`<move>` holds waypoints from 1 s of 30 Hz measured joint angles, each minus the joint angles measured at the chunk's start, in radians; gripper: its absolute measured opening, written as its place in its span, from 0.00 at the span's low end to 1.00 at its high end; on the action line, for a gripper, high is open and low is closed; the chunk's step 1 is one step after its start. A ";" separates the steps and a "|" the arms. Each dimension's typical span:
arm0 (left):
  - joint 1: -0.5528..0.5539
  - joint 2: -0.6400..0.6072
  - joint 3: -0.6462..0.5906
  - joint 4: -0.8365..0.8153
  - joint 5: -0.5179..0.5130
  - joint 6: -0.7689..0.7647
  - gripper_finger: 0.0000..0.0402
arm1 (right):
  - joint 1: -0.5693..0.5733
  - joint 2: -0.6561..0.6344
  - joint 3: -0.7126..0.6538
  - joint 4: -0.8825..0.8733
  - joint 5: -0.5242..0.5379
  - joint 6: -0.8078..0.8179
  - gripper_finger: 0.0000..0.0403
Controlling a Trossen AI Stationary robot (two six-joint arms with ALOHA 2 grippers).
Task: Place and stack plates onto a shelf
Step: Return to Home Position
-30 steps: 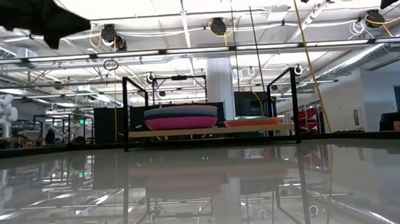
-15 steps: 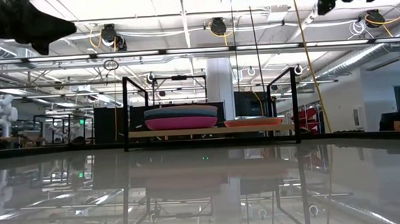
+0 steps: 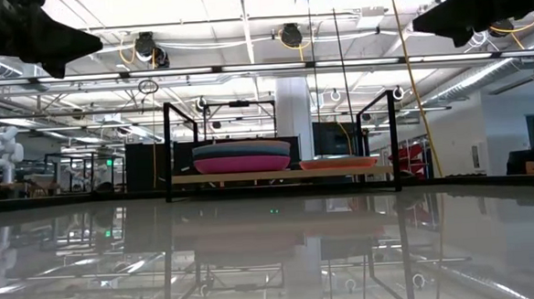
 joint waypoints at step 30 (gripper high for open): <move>0.001 0.003 -0.245 0.239 0.102 -0.078 0.16 | 0.000 -0.229 -0.447 0.307 -0.002 0.099 0.19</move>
